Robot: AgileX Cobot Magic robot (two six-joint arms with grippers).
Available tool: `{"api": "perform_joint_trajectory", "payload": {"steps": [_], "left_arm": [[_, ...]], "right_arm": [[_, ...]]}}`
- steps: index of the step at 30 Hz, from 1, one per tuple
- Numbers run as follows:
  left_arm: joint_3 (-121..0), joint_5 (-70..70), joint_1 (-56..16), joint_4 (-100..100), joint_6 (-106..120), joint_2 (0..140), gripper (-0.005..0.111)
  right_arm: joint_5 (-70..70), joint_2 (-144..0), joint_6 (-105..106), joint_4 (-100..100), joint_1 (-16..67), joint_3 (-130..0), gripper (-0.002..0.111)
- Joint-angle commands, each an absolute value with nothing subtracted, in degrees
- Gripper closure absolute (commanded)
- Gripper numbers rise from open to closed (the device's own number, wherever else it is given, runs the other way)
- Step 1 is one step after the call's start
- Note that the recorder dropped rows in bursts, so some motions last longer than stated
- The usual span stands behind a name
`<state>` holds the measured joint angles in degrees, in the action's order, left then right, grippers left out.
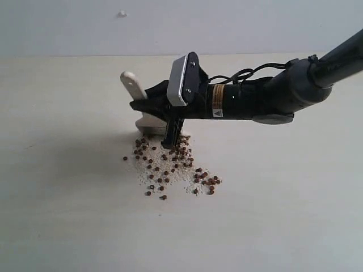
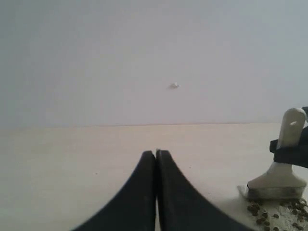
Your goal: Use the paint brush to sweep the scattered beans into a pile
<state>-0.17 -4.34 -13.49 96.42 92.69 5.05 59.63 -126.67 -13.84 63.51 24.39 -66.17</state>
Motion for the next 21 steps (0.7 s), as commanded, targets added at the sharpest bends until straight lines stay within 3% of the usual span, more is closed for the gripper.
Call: {"api": "perform_joint_trajectory", "payload": {"steps": [1,9,15,21], "left_arm": [[0.0,-4.3,-13.8,96.4,92.9,4.7,0.107],[0.0,-4.3,-13.8,96.4,92.9,4.7,0.107],[0.0,-4.3,-13.8,96.4,92.9,4.7,0.107],[0.0,-4.3,-13.8,96.4,92.9,4.7,0.107]], "right_arm": [[58.4,-126.3,-20.2,76.7,24.3,-66.2,0.108],[57.5,-119.3,-22.7,83.2,24.3,-66.2,0.108],[47.4,-110.7,-20.2,78.3,24.3,-66.2,0.108],[52.4,-110.5,-19.7,76.0,24.4,-66.2,0.108]]}}
